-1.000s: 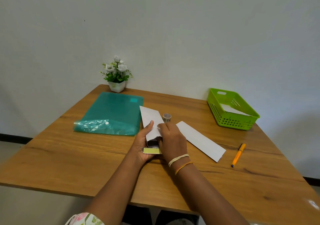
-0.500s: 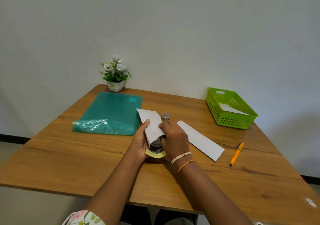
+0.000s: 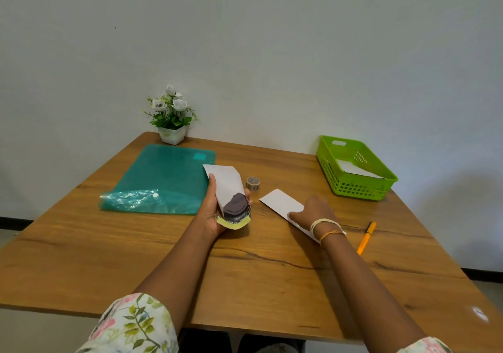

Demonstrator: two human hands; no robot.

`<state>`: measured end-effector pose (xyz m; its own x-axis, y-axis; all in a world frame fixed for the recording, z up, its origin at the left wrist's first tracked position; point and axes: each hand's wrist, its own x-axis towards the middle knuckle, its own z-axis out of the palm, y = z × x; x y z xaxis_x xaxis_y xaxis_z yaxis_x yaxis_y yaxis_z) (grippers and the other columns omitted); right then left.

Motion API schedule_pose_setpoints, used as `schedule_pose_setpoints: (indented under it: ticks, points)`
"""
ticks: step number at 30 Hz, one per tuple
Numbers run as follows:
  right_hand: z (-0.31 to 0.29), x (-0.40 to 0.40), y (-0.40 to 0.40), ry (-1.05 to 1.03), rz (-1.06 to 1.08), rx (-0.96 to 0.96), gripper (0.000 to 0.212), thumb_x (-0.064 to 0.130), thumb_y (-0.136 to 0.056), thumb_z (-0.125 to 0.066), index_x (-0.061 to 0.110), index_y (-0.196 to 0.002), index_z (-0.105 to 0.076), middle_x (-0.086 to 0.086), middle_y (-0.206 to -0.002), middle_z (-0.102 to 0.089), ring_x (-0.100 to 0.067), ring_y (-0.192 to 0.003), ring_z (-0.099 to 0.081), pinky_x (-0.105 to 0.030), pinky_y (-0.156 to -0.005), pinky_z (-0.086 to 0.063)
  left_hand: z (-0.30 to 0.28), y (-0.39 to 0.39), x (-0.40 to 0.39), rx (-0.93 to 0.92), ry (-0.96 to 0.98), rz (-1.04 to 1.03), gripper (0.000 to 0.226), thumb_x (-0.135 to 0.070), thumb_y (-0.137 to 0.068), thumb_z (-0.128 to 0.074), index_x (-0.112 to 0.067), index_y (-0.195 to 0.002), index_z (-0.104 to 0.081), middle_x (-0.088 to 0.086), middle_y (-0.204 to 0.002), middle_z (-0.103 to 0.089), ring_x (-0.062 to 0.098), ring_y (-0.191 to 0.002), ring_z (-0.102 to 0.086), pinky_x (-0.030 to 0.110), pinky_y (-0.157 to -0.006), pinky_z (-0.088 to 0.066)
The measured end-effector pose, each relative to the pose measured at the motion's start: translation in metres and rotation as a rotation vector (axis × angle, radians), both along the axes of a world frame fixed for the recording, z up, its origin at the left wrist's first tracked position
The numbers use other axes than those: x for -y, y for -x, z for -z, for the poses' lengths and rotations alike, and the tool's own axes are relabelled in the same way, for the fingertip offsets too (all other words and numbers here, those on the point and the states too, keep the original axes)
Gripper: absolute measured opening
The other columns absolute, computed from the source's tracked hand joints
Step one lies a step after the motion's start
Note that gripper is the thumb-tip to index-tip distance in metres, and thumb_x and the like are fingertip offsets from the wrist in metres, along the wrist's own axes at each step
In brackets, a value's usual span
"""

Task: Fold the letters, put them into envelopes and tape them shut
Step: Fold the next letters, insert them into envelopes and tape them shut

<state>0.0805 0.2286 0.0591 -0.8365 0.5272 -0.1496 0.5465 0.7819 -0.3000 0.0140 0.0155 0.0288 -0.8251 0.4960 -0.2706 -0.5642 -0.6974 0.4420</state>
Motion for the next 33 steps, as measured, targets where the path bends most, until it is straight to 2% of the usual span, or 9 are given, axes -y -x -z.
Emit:
schedule_pose_setpoints:
  ticks: [5,8,10,14,17,19,23,28,33]
  points:
    - [0.003,-0.014,0.006,-0.049,-0.043,0.111,0.081,0.071,-0.058,-0.072,0.014,-0.113,-0.057,-0.010,-0.115,-0.061,-0.030,-0.105,-0.057,-0.036,-0.080,-0.049,0.006,0.007,0.004,0.004,-0.041,0.000,0.080,-0.072,-0.074,-0.060,-0.013,-0.128,-0.052,0.020,-0.105,-0.065,0.029,-0.089,-0.065,0.045,-0.073,-0.060]
    - [0.001,-0.010,0.007,0.049,-0.056,0.097,0.078,0.065,-0.056,-0.078,0.013,-0.107,-0.053,-0.006,-0.105,-0.061,-0.023,-0.086,-0.054,-0.028,-0.054,-0.037,0.006,0.007,0.003,0.013,-0.042,0.003,0.082,-0.073,-0.073,-0.059,-0.013,-0.130,-0.051,0.019,-0.107,-0.065,0.028,-0.090,-0.065,0.045,-0.074,-0.059]
    - [0.004,-0.003,0.006,0.099,-0.054,0.076,0.072,0.063,-0.054,-0.080,0.014,-0.097,-0.051,-0.005,-0.095,-0.057,-0.022,-0.081,-0.052,-0.028,-0.048,-0.031,0.006,0.006,0.003,0.023,-0.049,-0.006,0.081,-0.072,-0.074,-0.060,-0.014,-0.130,-0.052,0.019,-0.106,-0.066,0.028,-0.089,-0.066,0.045,-0.073,-0.059]
    - [0.008,0.011,0.003,0.150,-0.063,-0.065,0.055,0.054,-0.064,-0.079,0.015,-0.087,-0.049,-0.002,-0.088,-0.051,-0.022,-0.079,-0.049,-0.028,-0.048,-0.027,0.005,0.004,0.003,0.031,-0.069,-0.038,0.082,-0.070,-0.074,-0.062,-0.016,-0.135,-0.049,0.017,-0.123,-0.060,0.027,-0.095,-0.063,0.046,-0.079,-0.058]
    - [0.007,0.022,-0.001,0.379,-0.075,-0.165,0.040,0.042,-0.073,-0.077,0.016,-0.076,-0.046,-0.006,-0.086,-0.055,-0.023,-0.076,-0.051,-0.028,-0.052,-0.031,0.001,0.001,0.003,0.041,-0.073,-0.069,0.083,-0.070,-0.076,-0.059,-0.014,-0.136,-0.050,0.017,-0.118,-0.060,0.027,-0.095,-0.061,0.047,-0.079,-0.056]
    - [0.004,0.027,-0.008,0.511,-0.053,-0.207,0.033,0.035,-0.076,-0.076,0.013,-0.081,-0.051,-0.009,-0.087,-0.060,-0.024,-0.076,-0.055,-0.027,-0.056,-0.036,0.000,-0.001,0.002,0.029,-0.037,-0.079,0.084,-0.072,-0.077,-0.055,-0.013,-0.136,-0.050,0.018,-0.112,-0.061,0.027,-0.094,-0.061,0.047,-0.078,-0.056]
    - [-0.003,0.034,-0.024,0.424,-0.040,-0.310,0.029,0.031,-0.077,-0.074,0.013,-0.085,-0.053,-0.006,-0.087,-0.059,-0.024,-0.080,-0.057,-0.029,-0.059,-0.038,0.002,-0.003,0.004,-0.011,-0.007,-0.082,0.081,-0.074,-0.079,-0.051,-0.013,-0.133,-0.053,0.019,-0.110,-0.061,0.028,-0.092,-0.062,0.045,-0.080,-0.056]
    - [-0.005,0.039,-0.035,0.760,-0.033,-0.495,0.027,0.029,-0.080,-0.073,0.011,-0.098,-0.064,-0.005,-0.092,-0.067,-0.017,-0.073,-0.062,-0.024,-0.061,-0.046,0.007,-0.003,0.005,0.007,-0.043,-0.076,0.071,-0.071,-0.074,-0.061,-0.016,-0.119,-0.059,0.018,-0.103,-0.068,0.029,-0.089,-0.068,0.060,-0.090,-0.049]
    - [-0.003,0.042,-0.038,1.041,-0.036,-0.408,0.024,0.026,-0.084,-0.069,0.014,-0.103,-0.059,-0.007,-0.090,-0.069,-0.024,-0.075,-0.067,-0.032,-0.065,-0.055,0.008,-0.003,0.005,0.005,-0.038,-0.068,0.074,-0.071,-0.073,-0.063,-0.020,-0.125,-0.054,0.016,-0.112,-0.065,0.028,-0.094,-0.067,0.063,-0.090,-0.048]
